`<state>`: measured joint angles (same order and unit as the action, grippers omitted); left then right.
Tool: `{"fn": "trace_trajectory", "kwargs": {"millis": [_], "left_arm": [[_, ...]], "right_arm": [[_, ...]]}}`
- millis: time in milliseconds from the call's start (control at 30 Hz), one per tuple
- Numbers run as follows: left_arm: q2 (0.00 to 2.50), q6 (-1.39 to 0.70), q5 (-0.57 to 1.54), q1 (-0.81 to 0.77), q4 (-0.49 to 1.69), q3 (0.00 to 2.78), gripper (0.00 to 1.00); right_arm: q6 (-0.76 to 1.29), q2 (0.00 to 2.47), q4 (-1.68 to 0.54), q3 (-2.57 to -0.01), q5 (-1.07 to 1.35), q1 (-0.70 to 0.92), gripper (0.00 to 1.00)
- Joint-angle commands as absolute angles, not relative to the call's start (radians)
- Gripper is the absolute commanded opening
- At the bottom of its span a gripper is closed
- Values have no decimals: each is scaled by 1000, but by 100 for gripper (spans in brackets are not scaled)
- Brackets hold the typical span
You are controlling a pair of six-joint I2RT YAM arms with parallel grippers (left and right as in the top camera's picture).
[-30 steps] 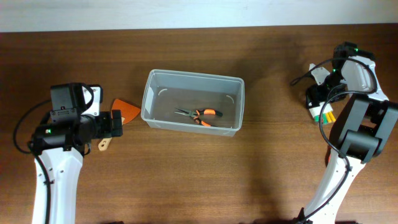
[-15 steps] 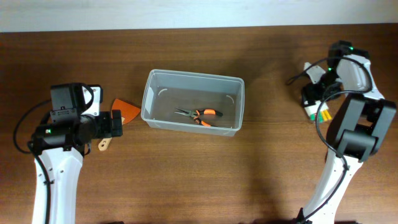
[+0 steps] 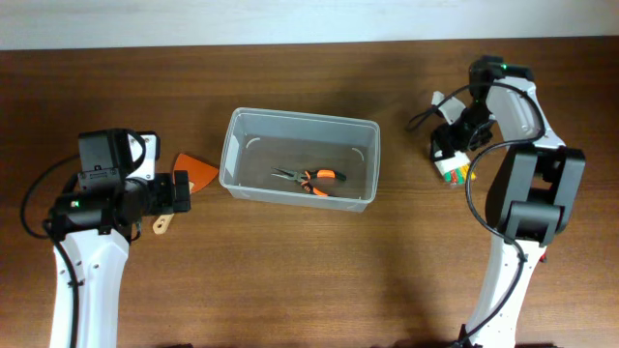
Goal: Pack container
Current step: 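Lower the right gripper and grasp the screwdriver set by its hanger tab, then carry the screwdriver set into the container and release it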
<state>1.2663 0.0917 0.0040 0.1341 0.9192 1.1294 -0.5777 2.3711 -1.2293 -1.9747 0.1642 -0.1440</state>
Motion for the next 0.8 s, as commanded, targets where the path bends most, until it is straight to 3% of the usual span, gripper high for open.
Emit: {"fn": "trace_trajectory", "kwargs": {"millis": [0, 333, 633, 700, 767], "left_arm": [[1262, 83, 22, 139, 916, 1133, 99], [1262, 83, 22, 139, 916, 1133, 99], [1262, 83, 22, 139, 910, 1133, 99], [1262, 83, 22, 139, 905, 1133, 99], [1262, 83, 22, 139, 900, 1133, 99]], "right_arm": [[-567, 2249, -1242, -2000, 188, -122, 34], [-569, 2056, -1288, -2002, 188, -47, 34], [-714, 1900, -1328, -2002, 189, 195, 34], [-772, 1897, -1329, -2002, 189, 273, 36], [-826, 1908, -1330, -2002, 189, 336, 45]]}}
